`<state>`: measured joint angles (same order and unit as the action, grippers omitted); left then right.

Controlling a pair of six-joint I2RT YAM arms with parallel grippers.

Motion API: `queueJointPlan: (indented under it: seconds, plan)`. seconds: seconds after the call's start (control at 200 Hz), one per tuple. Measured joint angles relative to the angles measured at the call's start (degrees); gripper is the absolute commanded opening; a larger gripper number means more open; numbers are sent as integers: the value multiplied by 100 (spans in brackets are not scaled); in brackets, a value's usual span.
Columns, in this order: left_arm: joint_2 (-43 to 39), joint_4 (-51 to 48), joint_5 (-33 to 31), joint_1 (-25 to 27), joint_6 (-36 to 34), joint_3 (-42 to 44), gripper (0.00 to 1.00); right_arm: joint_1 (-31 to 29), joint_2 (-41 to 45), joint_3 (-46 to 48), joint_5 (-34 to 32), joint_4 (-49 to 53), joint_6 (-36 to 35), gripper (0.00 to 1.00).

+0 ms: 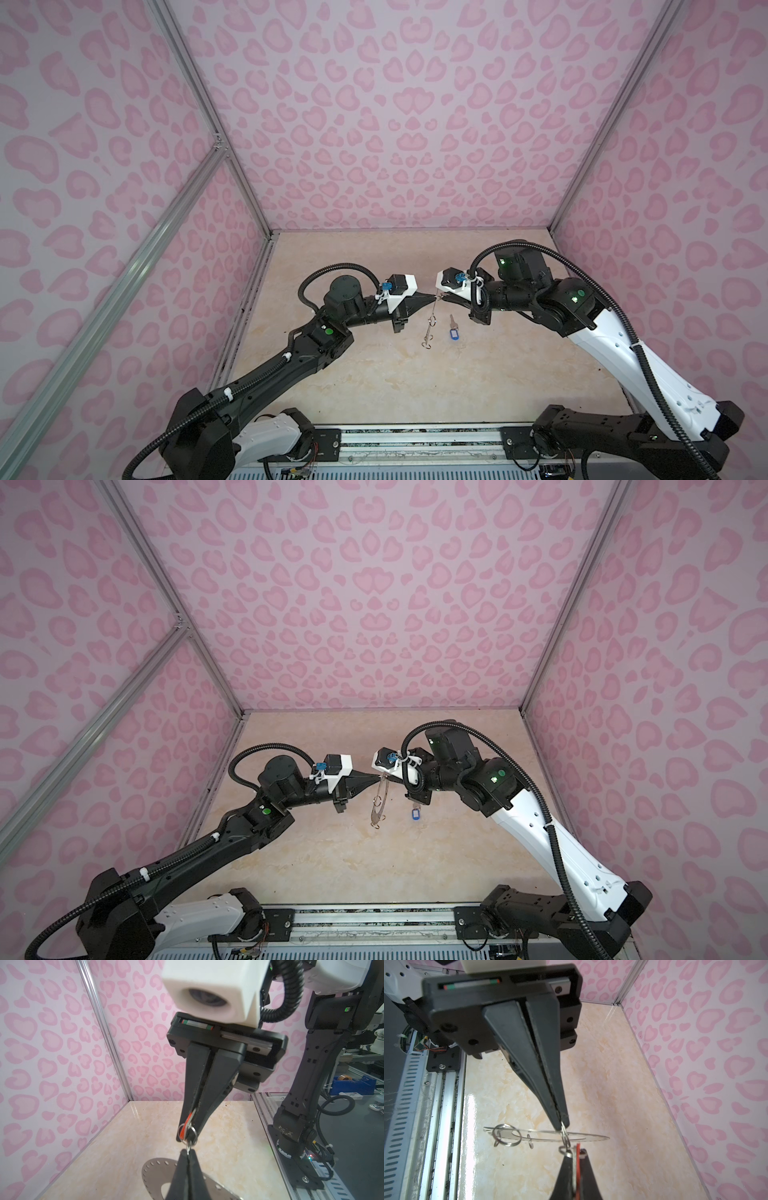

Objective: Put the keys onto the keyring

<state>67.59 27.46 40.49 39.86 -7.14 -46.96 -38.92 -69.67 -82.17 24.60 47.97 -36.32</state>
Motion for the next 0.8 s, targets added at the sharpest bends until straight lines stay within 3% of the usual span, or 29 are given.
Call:
queueJointPlan:
  seconds: [0.8]
  plan:
    - [15, 269, 114, -9, 251, 0, 3, 48, -55, 26, 173, 98, 0, 0]
